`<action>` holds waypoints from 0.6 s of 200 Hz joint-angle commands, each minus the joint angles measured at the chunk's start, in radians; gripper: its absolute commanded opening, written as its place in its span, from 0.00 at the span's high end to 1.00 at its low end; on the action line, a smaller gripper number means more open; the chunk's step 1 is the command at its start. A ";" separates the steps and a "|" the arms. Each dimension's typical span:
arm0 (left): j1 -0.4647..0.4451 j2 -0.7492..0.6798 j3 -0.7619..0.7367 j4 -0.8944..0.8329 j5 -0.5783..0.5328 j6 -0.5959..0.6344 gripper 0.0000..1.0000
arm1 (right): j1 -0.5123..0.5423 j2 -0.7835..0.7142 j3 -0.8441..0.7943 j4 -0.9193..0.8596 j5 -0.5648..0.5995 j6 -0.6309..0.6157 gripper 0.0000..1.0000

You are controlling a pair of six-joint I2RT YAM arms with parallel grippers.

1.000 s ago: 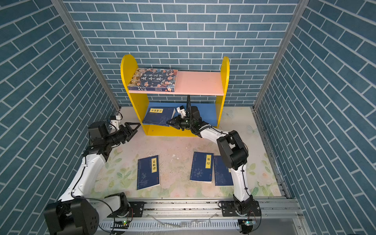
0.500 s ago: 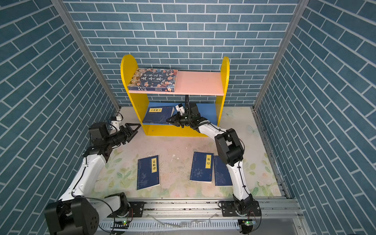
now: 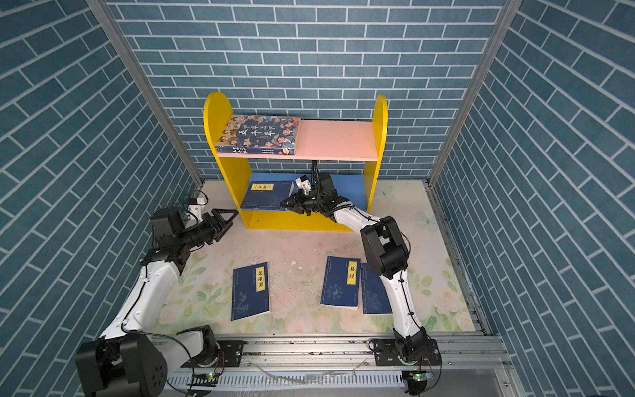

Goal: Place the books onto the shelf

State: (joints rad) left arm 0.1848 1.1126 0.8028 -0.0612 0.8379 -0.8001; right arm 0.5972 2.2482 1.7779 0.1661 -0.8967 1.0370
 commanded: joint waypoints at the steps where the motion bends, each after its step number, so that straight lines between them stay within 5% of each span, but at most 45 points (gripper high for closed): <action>1: 0.003 -0.017 -0.013 0.014 0.001 0.002 0.30 | -0.005 0.012 0.037 -0.005 -0.002 -0.031 0.71; 59: 0.004 -0.030 -0.022 0.014 -0.006 0.002 0.29 | -0.005 -0.026 0.040 -0.132 0.062 -0.125 0.45; 120: 0.003 -0.039 -0.026 0.008 -0.010 0.002 0.28 | -0.005 -0.043 0.070 -0.229 0.167 -0.186 0.50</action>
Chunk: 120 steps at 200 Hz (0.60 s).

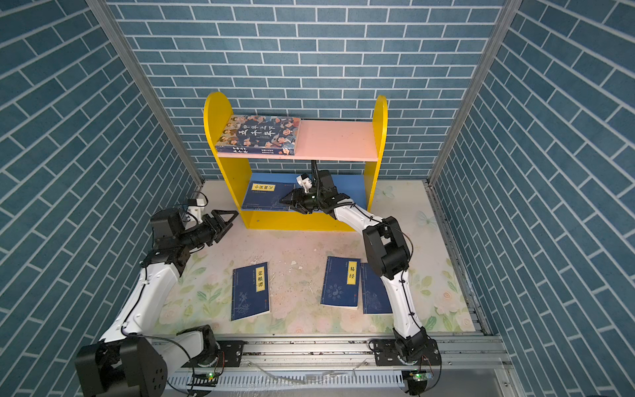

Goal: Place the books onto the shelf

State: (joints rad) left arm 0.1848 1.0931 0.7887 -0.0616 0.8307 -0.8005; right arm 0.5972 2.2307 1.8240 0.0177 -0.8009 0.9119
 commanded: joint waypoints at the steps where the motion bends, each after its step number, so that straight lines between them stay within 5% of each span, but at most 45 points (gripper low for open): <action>1: 0.003 -0.019 -0.012 0.008 -0.002 0.002 0.28 | -0.005 -0.025 0.024 -0.080 0.071 -0.061 0.50; 120: 0.005 -0.028 -0.017 0.017 -0.006 -0.002 0.28 | 0.004 0.021 0.082 -0.059 0.068 -0.029 0.70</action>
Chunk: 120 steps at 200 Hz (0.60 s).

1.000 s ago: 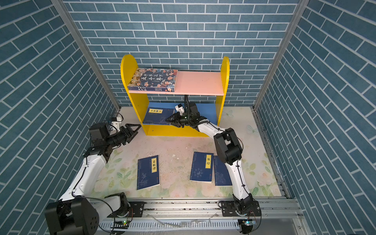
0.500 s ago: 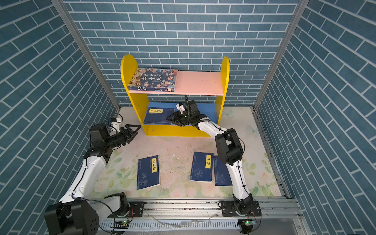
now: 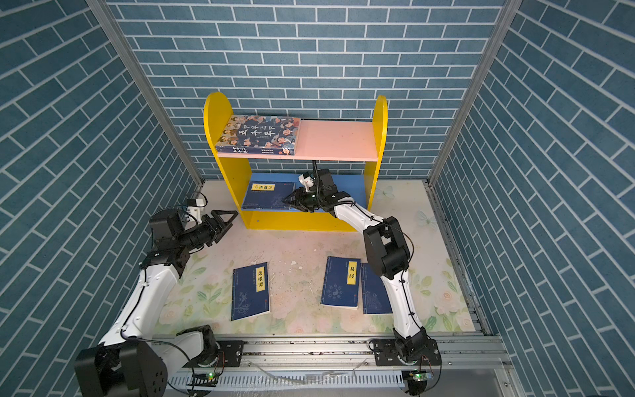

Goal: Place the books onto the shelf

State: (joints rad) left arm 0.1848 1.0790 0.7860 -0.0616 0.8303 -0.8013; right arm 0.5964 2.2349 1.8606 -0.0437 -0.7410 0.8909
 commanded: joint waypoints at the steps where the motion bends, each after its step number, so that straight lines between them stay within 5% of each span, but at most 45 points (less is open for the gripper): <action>1: 0.004 -0.014 -0.014 0.017 -0.005 -0.001 0.28 | 0.005 0.018 0.047 0.002 0.008 -0.008 0.71; 120: 0.003 -0.016 -0.016 0.017 -0.004 -0.004 0.27 | 0.022 0.035 0.044 0.036 0.035 0.025 0.82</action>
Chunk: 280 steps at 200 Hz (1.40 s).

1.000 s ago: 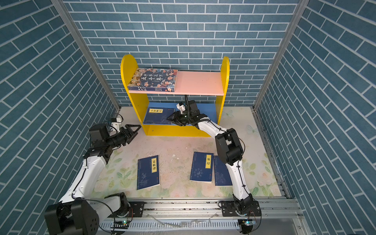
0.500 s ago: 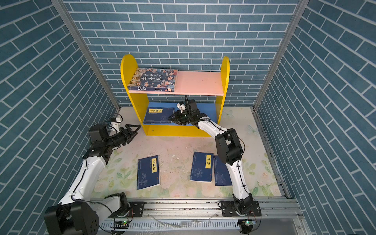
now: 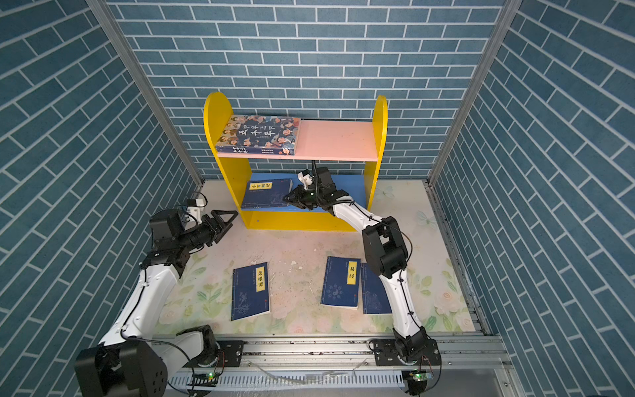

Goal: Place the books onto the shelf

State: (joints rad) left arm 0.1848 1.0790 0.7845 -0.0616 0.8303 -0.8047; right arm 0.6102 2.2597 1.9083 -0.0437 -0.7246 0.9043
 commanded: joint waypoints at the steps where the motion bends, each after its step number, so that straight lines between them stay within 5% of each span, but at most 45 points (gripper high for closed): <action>1: 0.004 -0.017 -0.014 0.017 -0.005 -0.001 0.27 | 0.007 0.009 -0.005 0.036 0.019 0.012 0.82; 51: 0.004 -0.014 -0.013 0.019 -0.005 -0.001 0.27 | 0.011 0.018 -0.004 0.056 0.023 0.032 0.84; 108: 0.004 -0.014 -0.013 0.015 -0.007 -0.002 0.27 | 0.012 0.004 -0.024 0.043 0.041 0.028 0.49; 161: 0.003 -0.023 -0.015 0.008 -0.010 0.002 0.27 | 0.012 -0.039 -0.032 -0.039 0.117 -0.035 0.31; 237: 0.004 -0.039 -0.006 -0.035 -0.023 0.016 0.27 | 0.008 -0.137 -0.112 -0.082 0.261 -0.091 0.28; 280: 0.007 -0.053 0.045 -0.261 -0.117 0.138 0.27 | 0.008 -0.226 -0.220 -0.030 0.253 -0.080 0.29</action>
State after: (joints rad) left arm 0.1848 1.0412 0.7876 -0.1577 0.7818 -0.7624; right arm 0.6209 2.1132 1.7527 -0.0658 -0.5018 0.8623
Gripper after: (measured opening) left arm 0.732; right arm 0.715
